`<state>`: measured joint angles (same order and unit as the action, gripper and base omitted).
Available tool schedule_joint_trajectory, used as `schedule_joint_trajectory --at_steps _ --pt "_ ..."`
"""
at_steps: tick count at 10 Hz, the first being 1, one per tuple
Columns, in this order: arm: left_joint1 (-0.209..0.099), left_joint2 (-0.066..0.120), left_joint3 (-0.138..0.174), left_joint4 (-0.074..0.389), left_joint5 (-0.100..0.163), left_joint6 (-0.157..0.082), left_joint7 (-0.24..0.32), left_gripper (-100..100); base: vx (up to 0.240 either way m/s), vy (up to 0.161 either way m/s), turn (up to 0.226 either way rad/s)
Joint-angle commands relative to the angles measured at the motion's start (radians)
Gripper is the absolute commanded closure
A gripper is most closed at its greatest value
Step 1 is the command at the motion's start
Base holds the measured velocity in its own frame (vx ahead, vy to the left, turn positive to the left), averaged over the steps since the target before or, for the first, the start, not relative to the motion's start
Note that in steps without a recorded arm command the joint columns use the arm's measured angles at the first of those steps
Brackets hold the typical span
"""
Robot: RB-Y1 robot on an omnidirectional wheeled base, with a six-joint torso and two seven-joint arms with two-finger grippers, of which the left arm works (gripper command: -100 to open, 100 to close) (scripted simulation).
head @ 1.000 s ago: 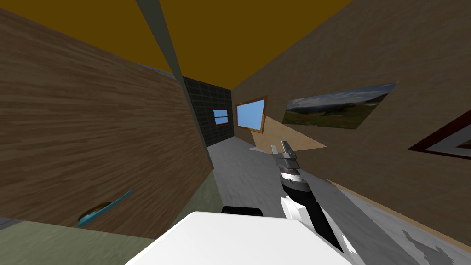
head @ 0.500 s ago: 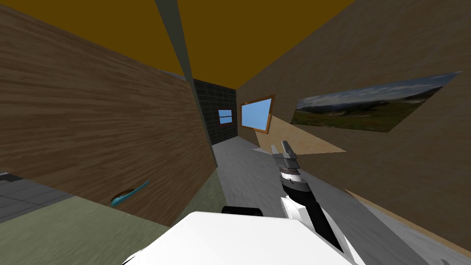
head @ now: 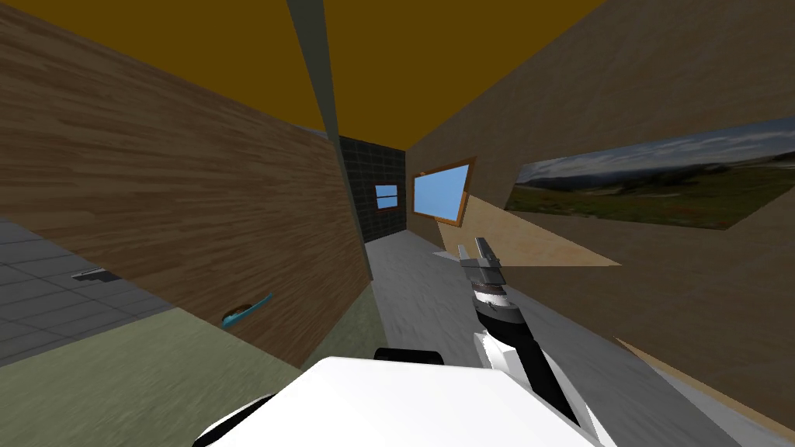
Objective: Push the door open
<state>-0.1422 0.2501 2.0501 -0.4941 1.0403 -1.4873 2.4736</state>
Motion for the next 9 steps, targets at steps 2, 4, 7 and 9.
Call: schedule_joint_trajectory --at_steps 2,4,7,9 --pt "-0.006 0.011 0.021 0.003 0.018 -0.006 -0.016 -100 0.01 0.037 0.066" --pt "-0.001 0.011 -0.024 0.003 0.019 0.001 -0.018 -100 -0.064 0.008 0.029" --pt "0.012 0.007 -0.07 0.002 0.018 0.021 -0.016 -100 -0.152 0.0 0.048" --pt "0.023 0.004 -0.042 0.001 0.017 0.038 -0.014 -100 -0.135 0.022 0.12"
